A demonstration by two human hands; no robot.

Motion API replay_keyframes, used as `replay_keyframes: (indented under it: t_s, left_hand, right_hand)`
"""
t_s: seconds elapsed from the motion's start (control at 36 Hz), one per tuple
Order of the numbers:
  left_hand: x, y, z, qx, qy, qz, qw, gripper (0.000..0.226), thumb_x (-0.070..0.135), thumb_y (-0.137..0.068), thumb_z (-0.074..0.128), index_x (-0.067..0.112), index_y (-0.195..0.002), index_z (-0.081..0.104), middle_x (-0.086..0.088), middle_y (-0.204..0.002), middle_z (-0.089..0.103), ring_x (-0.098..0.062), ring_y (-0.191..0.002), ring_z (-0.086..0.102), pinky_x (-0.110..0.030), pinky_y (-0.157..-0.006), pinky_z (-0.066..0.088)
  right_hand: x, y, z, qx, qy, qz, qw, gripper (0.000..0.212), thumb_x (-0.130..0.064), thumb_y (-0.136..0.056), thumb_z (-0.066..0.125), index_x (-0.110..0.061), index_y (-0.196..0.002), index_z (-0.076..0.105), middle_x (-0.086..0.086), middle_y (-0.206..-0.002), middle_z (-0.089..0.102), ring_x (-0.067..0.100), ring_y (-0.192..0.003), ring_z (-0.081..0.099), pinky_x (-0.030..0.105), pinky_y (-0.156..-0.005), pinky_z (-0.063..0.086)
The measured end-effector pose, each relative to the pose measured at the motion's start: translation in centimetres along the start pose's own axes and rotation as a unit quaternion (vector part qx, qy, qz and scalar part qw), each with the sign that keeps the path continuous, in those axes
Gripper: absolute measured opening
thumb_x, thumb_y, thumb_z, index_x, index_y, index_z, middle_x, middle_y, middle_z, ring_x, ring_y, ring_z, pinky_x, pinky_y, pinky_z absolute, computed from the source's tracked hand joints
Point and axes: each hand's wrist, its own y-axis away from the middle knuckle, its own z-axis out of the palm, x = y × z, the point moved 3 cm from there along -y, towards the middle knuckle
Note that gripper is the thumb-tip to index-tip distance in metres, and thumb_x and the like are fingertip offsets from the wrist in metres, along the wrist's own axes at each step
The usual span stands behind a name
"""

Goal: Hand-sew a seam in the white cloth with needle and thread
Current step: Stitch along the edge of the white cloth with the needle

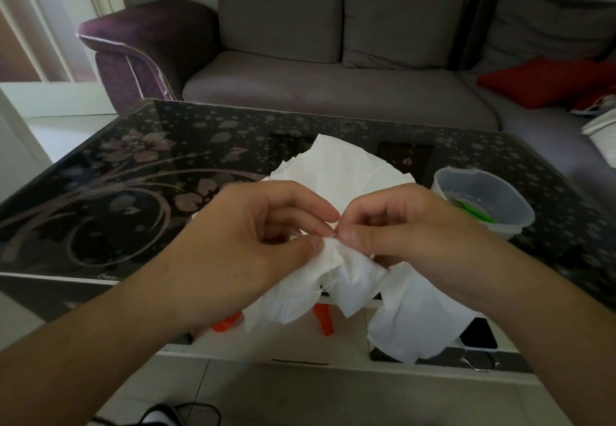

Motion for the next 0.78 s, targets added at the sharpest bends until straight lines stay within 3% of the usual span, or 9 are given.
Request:
replay_keyframes:
  t_s: [0.14, 0.25, 0.39, 0.56, 0.69, 0.78]
  left_hand:
    - [0.1, -0.1, 0.0, 0.001, -0.022, -0.001, 1.0, 0.026, 0.006, -0.092, 0.073, 0.027, -0.107, 0.077, 0.008, -0.097, 0.08, -0.011, -0.096, 0.076, -0.035, -0.092, 0.06]
    - [0.1, 0.0, 0.0, 0.004, -0.029, -0.003, 1.0, 0.027, 0.005, -0.092, 0.073, 0.028, -0.106, 0.077, 0.01, -0.096, 0.08, -0.01, -0.096, 0.076, -0.035, -0.092, 0.06]
    - [0.3, 0.1, 0.0, -0.003, -0.018, 0.008, 1.0, 0.026, 0.004, -0.092, 0.072, 0.024, -0.107, 0.077, 0.009, -0.098, 0.08, -0.011, -0.098, 0.076, -0.036, -0.094, 0.06]
    - [0.3, 0.1, 0.0, -0.008, -0.007, 0.014, 1.0, 0.026, 0.002, -0.092, 0.072, 0.023, -0.107, 0.077, 0.007, -0.098, 0.081, -0.011, -0.099, 0.076, -0.04, -0.097, 0.059]
    - [0.3, 0.1, 0.0, -0.01, -0.007, 0.016, 1.0, 0.025, 0.002, -0.092, 0.072, 0.022, -0.105, 0.078, 0.006, -0.097, 0.081, -0.012, -0.098, 0.077, -0.039, -0.095, 0.06]
    - [0.1, 0.1, 0.0, -0.011, -0.011, 0.011, 1.0, 0.027, 0.0, -0.092, 0.071, 0.024, -0.104, 0.078, 0.007, -0.096, 0.081, -0.011, -0.097, 0.077, -0.036, -0.093, 0.06]
  right_hand:
    - [0.6, -0.1, -0.8, 0.031, -0.005, 0.016, 0.999, 0.03, -0.013, -0.1, 0.06, -0.021, -0.076, 0.076, -0.005, -0.078, 0.072, 0.018, -0.078, 0.07, 0.033, -0.077, 0.062]
    - [1.0, -0.4, -0.8, 0.037, -0.032, 0.014, 0.999, 0.033, -0.013, -0.104, 0.053, -0.018, -0.076, 0.07, 0.001, -0.076, 0.066, 0.016, -0.074, 0.064, 0.032, -0.078, 0.059]
    - [0.6, -0.1, -0.4, -0.018, -0.064, -0.017, 0.998, 0.023, -0.01, -0.1, 0.058, -0.025, -0.106, 0.074, -0.009, -0.103, 0.074, 0.018, -0.093, 0.071, 0.032, -0.08, 0.057]
    - [0.8, -0.1, 0.1, -0.079, -0.063, -0.03, 0.994, 0.035, 0.006, -0.095, 0.064, -0.017, -0.12, 0.071, 0.006, -0.109, 0.078, 0.023, -0.109, 0.072, 0.042, -0.103, 0.054]
    - [1.0, -0.4, -0.1, -0.039, -0.04, -0.02, 0.998, 0.025, 0.0, -0.092, 0.07, -0.02, -0.106, 0.077, 0.0, -0.098, 0.079, 0.017, -0.096, 0.075, 0.039, -0.092, 0.061]
    - [0.8, -0.4, -0.3, 0.019, 0.025, -0.042, 0.999, 0.018, -0.01, -0.094, 0.07, -0.025, -0.097, 0.08, -0.008, -0.089, 0.078, 0.01, -0.087, 0.075, 0.027, -0.08, 0.063]
